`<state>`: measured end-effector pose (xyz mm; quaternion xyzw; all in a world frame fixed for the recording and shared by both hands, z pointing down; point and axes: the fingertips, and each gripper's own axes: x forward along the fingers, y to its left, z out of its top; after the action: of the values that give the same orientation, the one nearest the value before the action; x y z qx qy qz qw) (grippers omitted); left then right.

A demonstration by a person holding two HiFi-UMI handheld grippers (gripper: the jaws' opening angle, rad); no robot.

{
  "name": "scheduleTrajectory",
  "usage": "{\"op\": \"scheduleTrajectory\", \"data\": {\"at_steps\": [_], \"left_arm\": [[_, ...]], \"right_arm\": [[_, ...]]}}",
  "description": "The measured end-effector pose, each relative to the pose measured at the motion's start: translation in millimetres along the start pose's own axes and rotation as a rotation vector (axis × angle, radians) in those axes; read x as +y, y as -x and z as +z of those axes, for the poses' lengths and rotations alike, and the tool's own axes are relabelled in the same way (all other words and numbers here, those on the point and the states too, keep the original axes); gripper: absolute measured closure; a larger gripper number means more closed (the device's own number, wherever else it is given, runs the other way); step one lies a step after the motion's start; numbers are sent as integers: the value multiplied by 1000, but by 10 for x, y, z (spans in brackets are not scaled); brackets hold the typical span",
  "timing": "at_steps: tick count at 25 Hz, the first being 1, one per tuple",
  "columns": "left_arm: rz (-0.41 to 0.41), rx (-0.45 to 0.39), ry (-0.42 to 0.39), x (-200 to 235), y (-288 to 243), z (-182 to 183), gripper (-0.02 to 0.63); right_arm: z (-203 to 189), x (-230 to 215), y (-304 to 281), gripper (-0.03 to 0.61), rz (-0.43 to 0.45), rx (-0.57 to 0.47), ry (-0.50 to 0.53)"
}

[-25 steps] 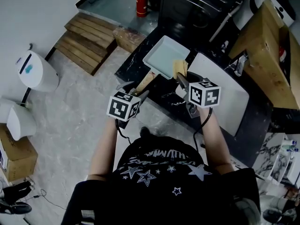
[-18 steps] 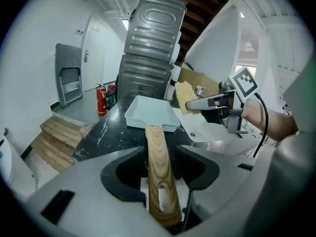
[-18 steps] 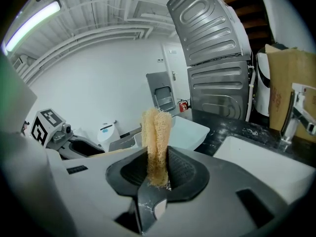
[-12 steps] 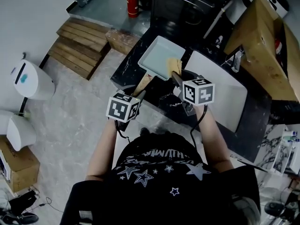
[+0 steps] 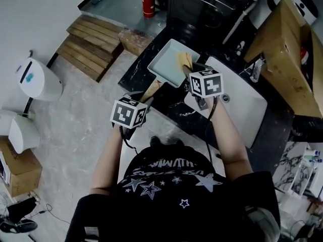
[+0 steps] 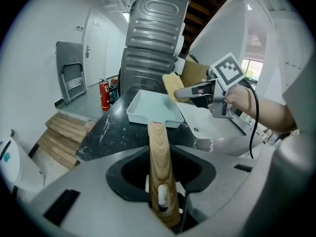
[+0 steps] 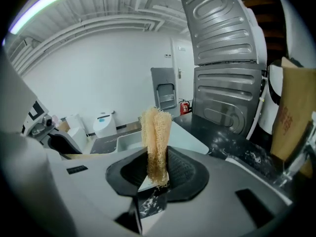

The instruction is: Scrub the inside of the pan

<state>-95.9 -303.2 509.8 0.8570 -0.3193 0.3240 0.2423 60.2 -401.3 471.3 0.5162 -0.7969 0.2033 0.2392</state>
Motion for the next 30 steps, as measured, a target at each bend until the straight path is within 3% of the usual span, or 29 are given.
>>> {"op": "scheduleTrajectory", "data": {"at_steps": [8, 18, 22, 30], "left_arm": [[-9, 18, 6, 6, -5, 10, 477], [-30, 44, 8, 8, -13, 3, 477], [-42, 46, 13, 5, 2, 0, 477], [-52, 48, 13, 15, -22, 3, 477]], "right_arm": [[177, -238, -543, 491, -111, 138, 244], [40, -501, -932, 491, -232, 340, 348], [138, -434, -1071, 491, -222, 325, 379], [144, -432, -1241, 494, -240, 408, 514]]}}
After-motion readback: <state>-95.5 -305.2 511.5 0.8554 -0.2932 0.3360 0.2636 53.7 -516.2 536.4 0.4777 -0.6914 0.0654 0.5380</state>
